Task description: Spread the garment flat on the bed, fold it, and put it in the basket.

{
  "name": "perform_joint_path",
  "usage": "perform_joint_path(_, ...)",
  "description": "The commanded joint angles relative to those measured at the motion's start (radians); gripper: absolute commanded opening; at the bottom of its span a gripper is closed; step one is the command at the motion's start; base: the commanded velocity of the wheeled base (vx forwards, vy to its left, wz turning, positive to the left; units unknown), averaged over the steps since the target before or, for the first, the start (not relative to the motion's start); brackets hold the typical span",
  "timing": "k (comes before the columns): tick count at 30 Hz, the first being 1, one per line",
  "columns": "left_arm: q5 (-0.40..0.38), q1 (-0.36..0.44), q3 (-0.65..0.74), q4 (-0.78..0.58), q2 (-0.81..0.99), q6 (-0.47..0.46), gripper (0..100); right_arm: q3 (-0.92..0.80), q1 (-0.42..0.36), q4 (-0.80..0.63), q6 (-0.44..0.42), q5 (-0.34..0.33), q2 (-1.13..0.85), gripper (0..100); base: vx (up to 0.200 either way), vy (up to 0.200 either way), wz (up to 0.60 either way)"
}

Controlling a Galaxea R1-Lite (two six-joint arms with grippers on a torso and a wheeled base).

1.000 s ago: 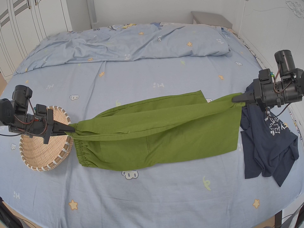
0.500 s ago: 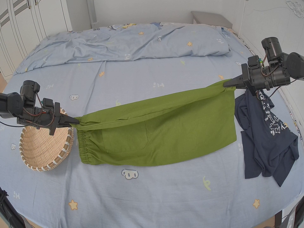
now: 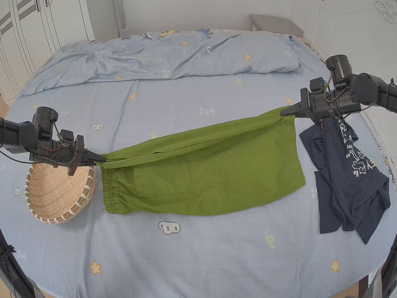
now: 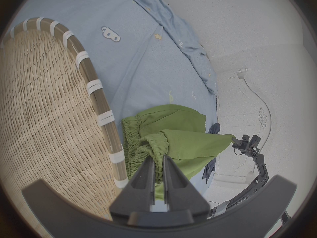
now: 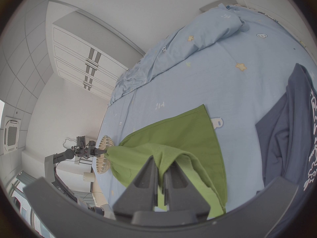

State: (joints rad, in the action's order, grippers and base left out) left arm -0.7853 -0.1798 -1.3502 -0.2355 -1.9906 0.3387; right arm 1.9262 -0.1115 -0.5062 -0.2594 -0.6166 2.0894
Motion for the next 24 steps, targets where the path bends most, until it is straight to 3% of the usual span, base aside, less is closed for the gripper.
perform_joint_path(1, 0.003, 0.003, -0.01, 0.004, -0.02, -0.001, 0, 0.022, 0.003, 0.012, 0.003, 0.0, 0.047, 0, 0.0, 0.0, 0.0)
perform_joint_path(12, 0.003, 0.011, -0.021, 0.004, -0.011, -0.001, 0, 0.037, -0.005, 0.138, -0.008, 0.001, 0.09, 0, 0.0, 0.0, 0.0)
perform_joint_path(24, 0.003, 0.013, -0.032, 0.004, -0.022, -0.003, 0, 0.074, -0.008, 0.143, -0.006, 0.012, 0.167, 0, 0.0, 0.0, 0.0)
